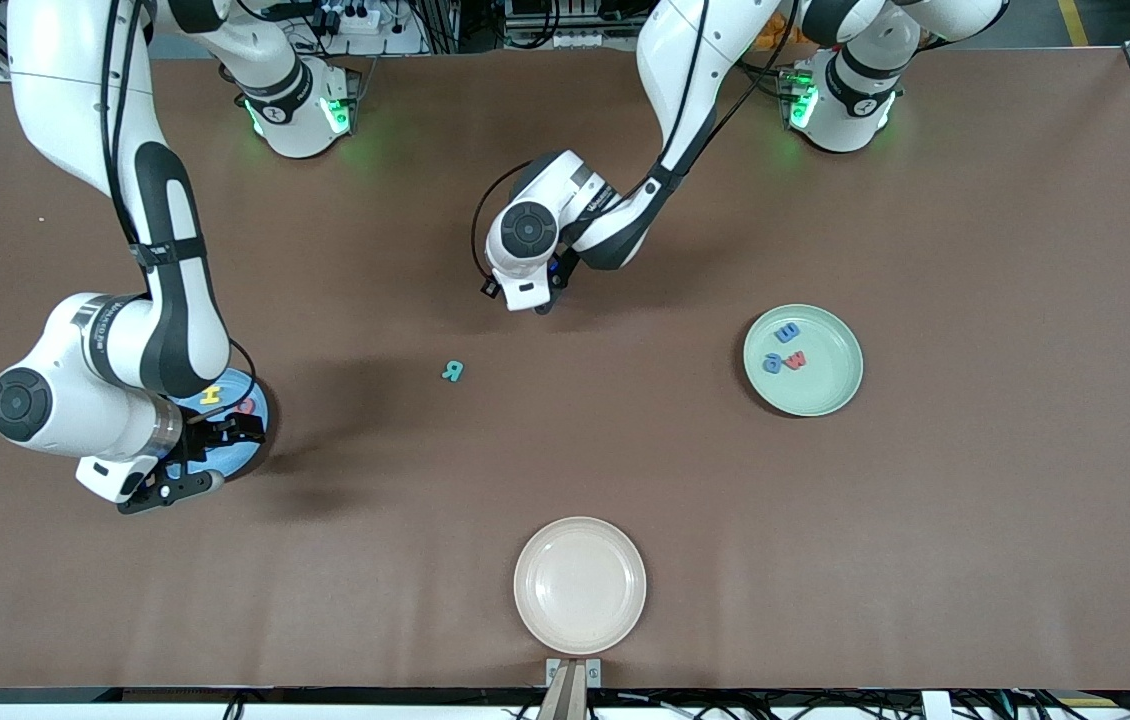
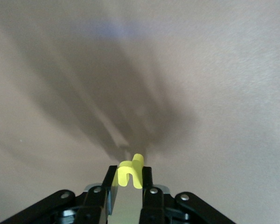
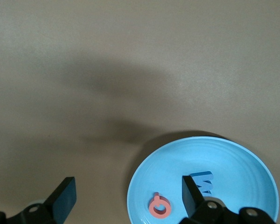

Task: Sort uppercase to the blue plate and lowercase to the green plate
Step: 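Lift the yellow h with the left gripper, then carry the yellow h to the green plate while the right gripper reaches the R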

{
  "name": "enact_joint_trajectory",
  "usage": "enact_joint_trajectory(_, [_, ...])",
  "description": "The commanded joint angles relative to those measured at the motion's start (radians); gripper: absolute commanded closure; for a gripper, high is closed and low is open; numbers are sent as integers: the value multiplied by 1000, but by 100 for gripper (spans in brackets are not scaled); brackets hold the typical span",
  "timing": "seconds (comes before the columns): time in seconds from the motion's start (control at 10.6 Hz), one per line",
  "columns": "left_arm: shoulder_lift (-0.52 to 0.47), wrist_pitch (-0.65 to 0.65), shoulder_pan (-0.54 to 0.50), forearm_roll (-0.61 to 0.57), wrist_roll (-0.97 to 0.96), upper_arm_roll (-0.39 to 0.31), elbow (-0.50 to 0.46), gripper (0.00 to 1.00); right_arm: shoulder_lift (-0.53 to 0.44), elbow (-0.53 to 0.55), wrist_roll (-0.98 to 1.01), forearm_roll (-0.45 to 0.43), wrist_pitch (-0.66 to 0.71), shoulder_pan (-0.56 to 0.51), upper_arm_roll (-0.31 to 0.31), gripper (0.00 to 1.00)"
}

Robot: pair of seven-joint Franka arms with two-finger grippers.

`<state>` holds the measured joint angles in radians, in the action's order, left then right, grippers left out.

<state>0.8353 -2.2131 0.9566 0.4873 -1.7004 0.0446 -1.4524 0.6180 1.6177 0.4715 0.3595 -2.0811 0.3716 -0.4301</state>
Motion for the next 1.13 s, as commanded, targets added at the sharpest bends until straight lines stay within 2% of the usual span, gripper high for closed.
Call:
enact_joint_trajectory(0.0, [-76, 15, -39, 13, 126, -2, -100, 87, -17, 1, -31, -11, 6, 15, 4, 0])
enact_joint_trajectory(0.28, [-97, 15, -110, 7, 318, -5, -160, 89, -15, 1, -167, -11, 3, 70, 4, 0])
enact_joint_trajectory(0.66, [-199, 15, -226, -62, 494, -2, -302, 89, -11, 16, -413, -10, 3, 176, 7, 0])
enact_joint_trajectory(0.85, [-235, 15, -292, -107, 579, 1, -377, 89, -14, 57, -552, -4, -29, 245, 8, 0])
enact_joint_trajectory(1.04, [-245, 16, -396, -179, 657, 34, -430, 89, -21, 132, -704, 3, -114, 329, 8, 0])
